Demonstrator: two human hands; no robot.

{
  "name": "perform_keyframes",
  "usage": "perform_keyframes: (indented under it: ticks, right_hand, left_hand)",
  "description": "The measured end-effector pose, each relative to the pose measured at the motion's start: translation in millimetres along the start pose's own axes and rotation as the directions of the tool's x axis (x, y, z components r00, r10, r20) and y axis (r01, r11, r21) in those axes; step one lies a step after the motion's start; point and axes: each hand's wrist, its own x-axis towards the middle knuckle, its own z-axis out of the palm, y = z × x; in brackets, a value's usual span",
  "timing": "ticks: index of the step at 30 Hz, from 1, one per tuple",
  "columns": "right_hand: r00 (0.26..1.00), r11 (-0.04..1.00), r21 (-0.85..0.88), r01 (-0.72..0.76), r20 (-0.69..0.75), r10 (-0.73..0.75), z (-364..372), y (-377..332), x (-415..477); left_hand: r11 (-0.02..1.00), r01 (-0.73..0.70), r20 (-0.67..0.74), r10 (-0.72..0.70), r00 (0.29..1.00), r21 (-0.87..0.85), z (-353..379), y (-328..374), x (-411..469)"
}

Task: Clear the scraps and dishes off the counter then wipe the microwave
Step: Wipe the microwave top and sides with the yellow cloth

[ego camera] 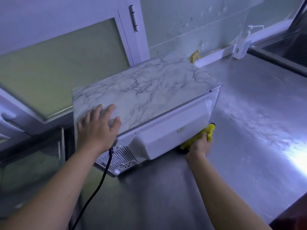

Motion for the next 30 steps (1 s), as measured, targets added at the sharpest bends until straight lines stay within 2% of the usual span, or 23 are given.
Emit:
perform_keyframes:
  ticks: [3,6,8,9,11,13,14,15,16,18,20,21,22,24,27,28,30]
  right_hand:
    - [0.973,0.981,-0.018,-0.192,0.127,0.193,-9.1,-1.5,16.5]
    - [0.915,0.95,-0.041,-0.308,0.259,0.308,-24.9,-11.0,30.8]
    - [0.899,0.941,-0.067,-0.331,0.281,0.336,-38.3,-28.6,31.9]
    - [0.91,0.95,-0.107,-0.295,0.271,0.313,-43.5,-40.9,29.8]
    - [0.954,0.969,-0.211,-0.125,0.243,0.176,-51.0,-70.3,25.1]
    - [0.96,0.942,-0.301,0.147,0.272,-0.063,-51.7,-105.8,18.4]
    - [0.925,0.895,-0.323,0.307,0.322,-0.201,-49.5,-125.5,13.2]
    - [0.855,0.825,-0.323,0.463,0.407,-0.321,-45.9,-144.7,6.6]
    - [0.754,0.729,-0.312,0.61,0.513,-0.411,-40.1,-162.0,0.1]
    - [0.548,0.521,-0.297,0.8,0.714,-0.435,-23.6,-185.0,-6.5]
    - [0.386,0.277,-0.293,0.915,0.834,-0.395,-6.5,-185.0,-6.2]
    - [0.353,0.17,-0.31,0.935,0.844,-0.403,-0.3,-176.8,-6.9]
    - [0.349,0.105,-0.337,0.935,0.831,-0.433,2.2,-164.2,-9.6]
    - [0.317,0.044,-0.345,0.938,0.796,-0.516,-1.7,-130.6,-21.3]
    - [0.147,-0.141,-0.271,0.952,0.811,-0.566,-14.9,-76.1,-37.6]
    - [0.112,-0.184,-0.256,0.949,0.82,-0.562,-17.3,-63.1,-40.0]
    - [0.102,-0.18,-0.247,0.952,0.813,-0.573,-16.5,-49.2,-40.6]
  left_hand:
    - [1.0,0.01,-0.013,-0.01,1.0,-0.001,1.1,-1.3,0.8]
    - [1.0,0.015,0.014,-0.015,1.0,-0.008,-0.2,-2.8,3.3]
    - [1.0,0.021,0.023,-0.02,1.0,-0.022,-2.2,-1.0,2.1]
    - [0.999,0.024,0.026,-0.023,0.999,-0.029,-3.6,-0.1,1.6]
    - [0.999,0.022,0.033,-0.021,0.999,-0.032,-5.9,1.2,-0.2]
    - [0.999,0.019,0.036,-0.018,0.999,-0.026,-6.8,1.4,-2.1]
    - [0.999,0.02,0.035,-0.019,0.999,-0.028,-7.1,1.5,-2.8]
    - [0.999,0.018,0.034,-0.017,0.999,-0.031,-7.5,2.0,-2.9]
    - [0.999,0.015,0.031,-0.014,0.999,-0.032,-8.0,2.4,-3.1]
    - [0.999,0.018,0.029,-0.017,0.999,-0.033,-8.6,2.7,-3.1]
    - [0.999,0.023,0.033,-0.022,0.999,-0.032,-8.1,3.0,-3.1]
    - [0.999,0.022,0.032,-0.021,0.999,-0.029,-7.3,3.0,-2.7]
    - [0.999,0.023,0.031,-0.022,0.999,-0.027,-6.5,2.7,-2.6]
    - [0.999,0.025,0.019,-0.025,1.0,-0.024,-5.2,1.6,-2.8]
    - [0.999,0.026,-0.008,-0.027,1.0,-0.033,-2.1,0.1,-0.8]
    - [0.999,0.026,-0.01,-0.026,1.0,-0.038,-1.5,-0.3,0.2]
    - [0.999,0.024,-0.015,-0.025,1.0,-0.047,-0.7,-0.8,1.6]
